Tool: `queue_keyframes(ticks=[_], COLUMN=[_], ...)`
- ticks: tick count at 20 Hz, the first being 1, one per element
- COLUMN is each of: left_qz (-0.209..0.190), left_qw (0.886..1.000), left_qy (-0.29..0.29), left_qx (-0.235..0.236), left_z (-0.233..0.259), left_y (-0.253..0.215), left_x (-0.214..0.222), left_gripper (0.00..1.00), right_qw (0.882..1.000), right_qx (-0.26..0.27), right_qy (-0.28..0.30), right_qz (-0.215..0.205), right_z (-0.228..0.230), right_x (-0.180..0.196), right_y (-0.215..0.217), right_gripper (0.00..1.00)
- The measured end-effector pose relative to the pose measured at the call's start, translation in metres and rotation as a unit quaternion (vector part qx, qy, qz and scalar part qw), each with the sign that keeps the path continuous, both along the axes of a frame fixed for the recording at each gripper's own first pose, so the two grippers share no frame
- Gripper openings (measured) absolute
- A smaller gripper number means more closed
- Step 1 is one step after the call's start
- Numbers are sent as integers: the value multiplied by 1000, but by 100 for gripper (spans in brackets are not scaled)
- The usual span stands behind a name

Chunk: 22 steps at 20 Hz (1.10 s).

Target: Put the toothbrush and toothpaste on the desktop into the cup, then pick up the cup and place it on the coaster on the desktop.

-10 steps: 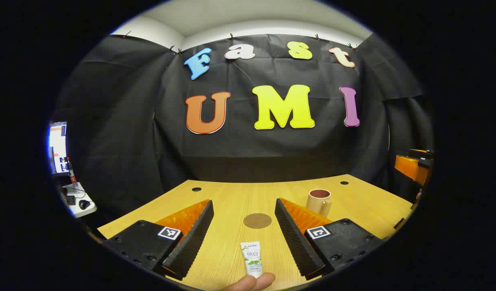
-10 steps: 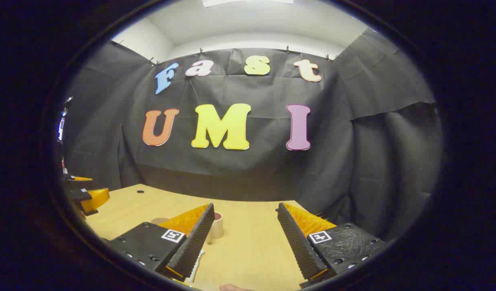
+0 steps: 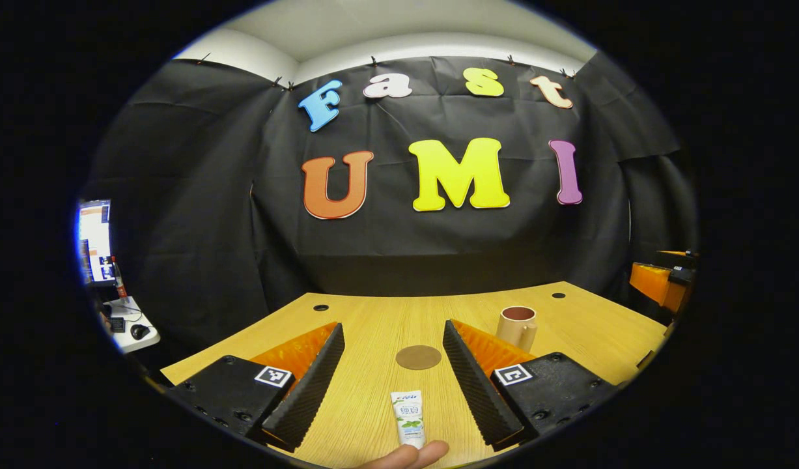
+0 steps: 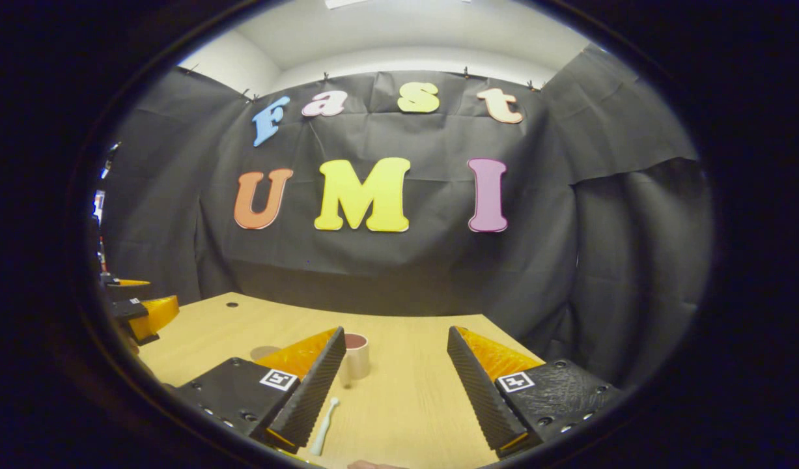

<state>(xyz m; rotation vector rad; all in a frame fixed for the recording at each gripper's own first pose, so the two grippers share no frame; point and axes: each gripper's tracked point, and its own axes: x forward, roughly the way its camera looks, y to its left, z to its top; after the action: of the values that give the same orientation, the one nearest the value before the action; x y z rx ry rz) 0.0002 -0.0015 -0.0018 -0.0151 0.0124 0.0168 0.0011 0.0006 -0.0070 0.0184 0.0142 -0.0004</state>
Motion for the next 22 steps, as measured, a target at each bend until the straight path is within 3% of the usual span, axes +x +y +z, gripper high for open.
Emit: queue_keyframes(ticks=[12, 22], left_qz=[-15, -8], left_qw=[1000, 1000], left_qy=[-7, 8], left_qx=[8, 7], left_z=[0, -20], left_y=[-11, -4], left_x=[-3, -4], left_gripper=[97, 96], right_qw=[1000, 984], right_qx=[11, 5], right_qy=[25, 167], right_qz=[10, 66], right_z=[-20, -141], right_x=[12, 55], right_y=[9, 71], right_gripper=[98, 96])
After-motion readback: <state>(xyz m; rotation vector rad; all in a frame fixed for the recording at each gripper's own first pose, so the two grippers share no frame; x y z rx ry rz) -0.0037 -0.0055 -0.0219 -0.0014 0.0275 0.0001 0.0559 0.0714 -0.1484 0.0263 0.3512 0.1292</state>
